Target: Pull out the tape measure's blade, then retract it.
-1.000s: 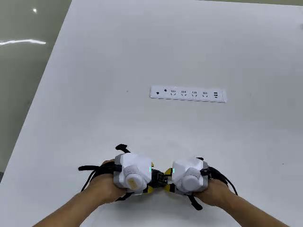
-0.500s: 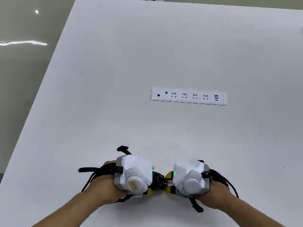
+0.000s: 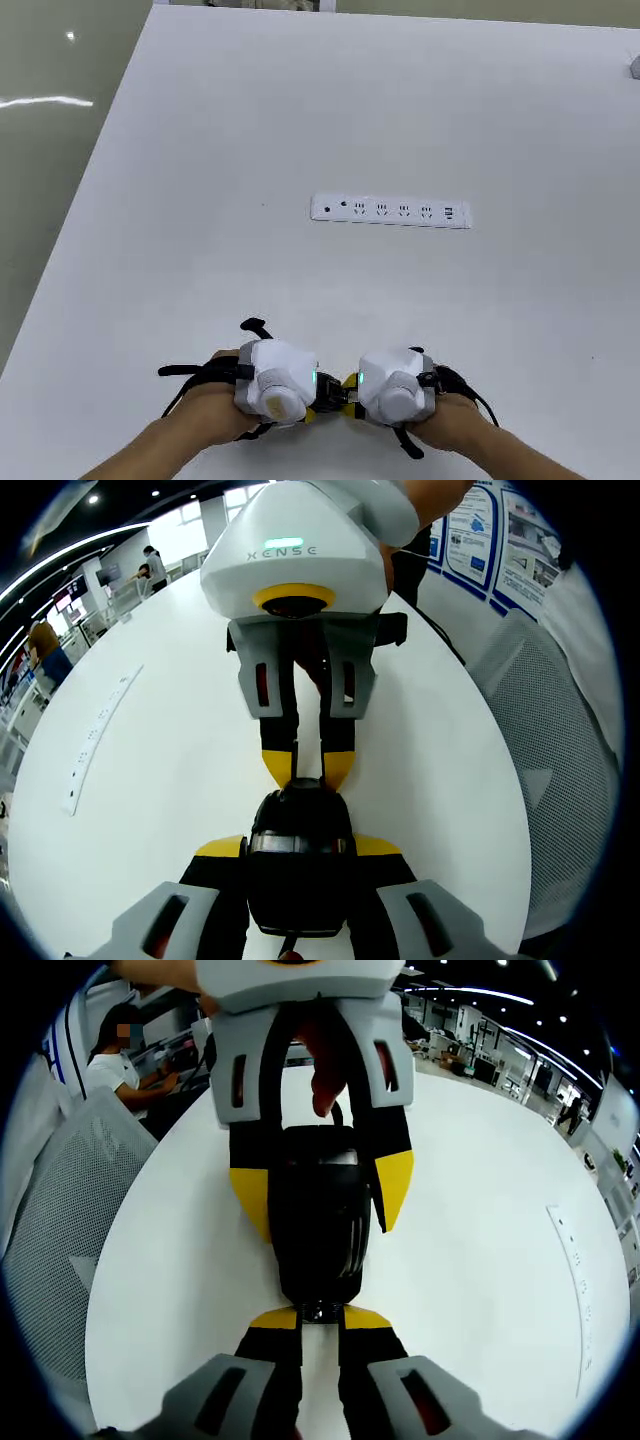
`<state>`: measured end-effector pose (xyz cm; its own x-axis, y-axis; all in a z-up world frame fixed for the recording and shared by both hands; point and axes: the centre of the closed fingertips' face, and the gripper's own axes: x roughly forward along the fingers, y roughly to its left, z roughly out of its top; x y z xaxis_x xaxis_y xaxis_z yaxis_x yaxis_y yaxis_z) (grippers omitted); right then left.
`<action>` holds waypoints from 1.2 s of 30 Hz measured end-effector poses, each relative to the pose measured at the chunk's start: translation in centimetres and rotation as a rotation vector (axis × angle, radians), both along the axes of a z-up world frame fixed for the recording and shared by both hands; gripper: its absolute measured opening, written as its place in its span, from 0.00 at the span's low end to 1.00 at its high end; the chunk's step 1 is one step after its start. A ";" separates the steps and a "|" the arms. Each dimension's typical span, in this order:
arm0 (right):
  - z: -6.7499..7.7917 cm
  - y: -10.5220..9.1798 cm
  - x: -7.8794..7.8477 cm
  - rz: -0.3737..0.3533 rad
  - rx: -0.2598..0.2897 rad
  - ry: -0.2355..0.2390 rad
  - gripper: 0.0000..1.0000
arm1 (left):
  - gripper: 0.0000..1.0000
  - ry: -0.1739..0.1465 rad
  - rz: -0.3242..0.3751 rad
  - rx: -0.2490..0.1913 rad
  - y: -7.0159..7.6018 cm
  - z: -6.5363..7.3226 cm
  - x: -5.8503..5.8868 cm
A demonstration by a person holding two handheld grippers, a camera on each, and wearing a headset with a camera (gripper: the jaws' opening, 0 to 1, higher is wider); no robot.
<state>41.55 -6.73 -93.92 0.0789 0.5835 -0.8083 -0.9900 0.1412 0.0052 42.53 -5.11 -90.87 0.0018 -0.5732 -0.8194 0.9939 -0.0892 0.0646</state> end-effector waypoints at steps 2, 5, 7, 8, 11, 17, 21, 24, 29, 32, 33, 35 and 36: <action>0.0 -0.1 0.0 0.003 -0.002 -0.002 0.11 | 0.35 0.000 -0.002 0.001 0.0 0.0 0.0; 0.0 -0.1 0.0 0.003 0.001 0.002 0.11 | 0.35 0.000 -0.003 0.002 0.0 0.0 0.0; 0.0 -0.1 0.0 0.004 0.002 0.000 0.11 | 0.35 -0.001 -0.001 0.003 0.1 0.0 0.0; 0.0 -0.1 0.0 0.003 0.002 0.001 0.11 | 0.35 -0.001 -0.002 0.003 0.1 0.0 0.0; 0.0 -0.2 0.0 0.003 0.002 0.001 0.11 | 0.35 -0.003 0.001 0.003 0.1 0.0 0.0; 0.1 -0.6 -0.1 0.004 -0.003 -0.004 0.11 | 0.35 -0.003 0.008 0.004 0.1 0.0 0.0; 0.2 -1.0 -0.1 0.004 -0.008 -0.007 0.11 | 0.35 -0.003 0.008 0.004 0.1 0.0 0.0; 0.2 -1.5 -0.2 0.003 -0.013 -0.009 0.11 | 0.35 -0.004 0.010 0.003 0.1 0.0 0.0; 0.1 -2.3 -0.2 -0.001 -0.020 -0.011 0.11 | 0.35 -0.005 0.013 0.005 0.1 0.0 0.0; 0.1 -2.8 -0.2 -0.006 -0.025 -0.011 0.11 | 0.35 -0.004 0.016 0.007 0.1 0.0 0.0; 0.1 -2.9 -0.2 -0.008 -0.026 -0.011 0.11 | 0.35 -0.004 0.017 0.007 0.1 0.0 0.0; 0.1 -3.1 -0.2 -0.012 -0.027 -0.009 0.11 | 0.35 -0.005 0.018 0.009 0.1 0.0 0.0; 0.1 -3.2 -0.2 -0.014 -0.027 -0.009 0.11 | 0.35 -0.005 0.017 0.009 0.1 -0.1 0.0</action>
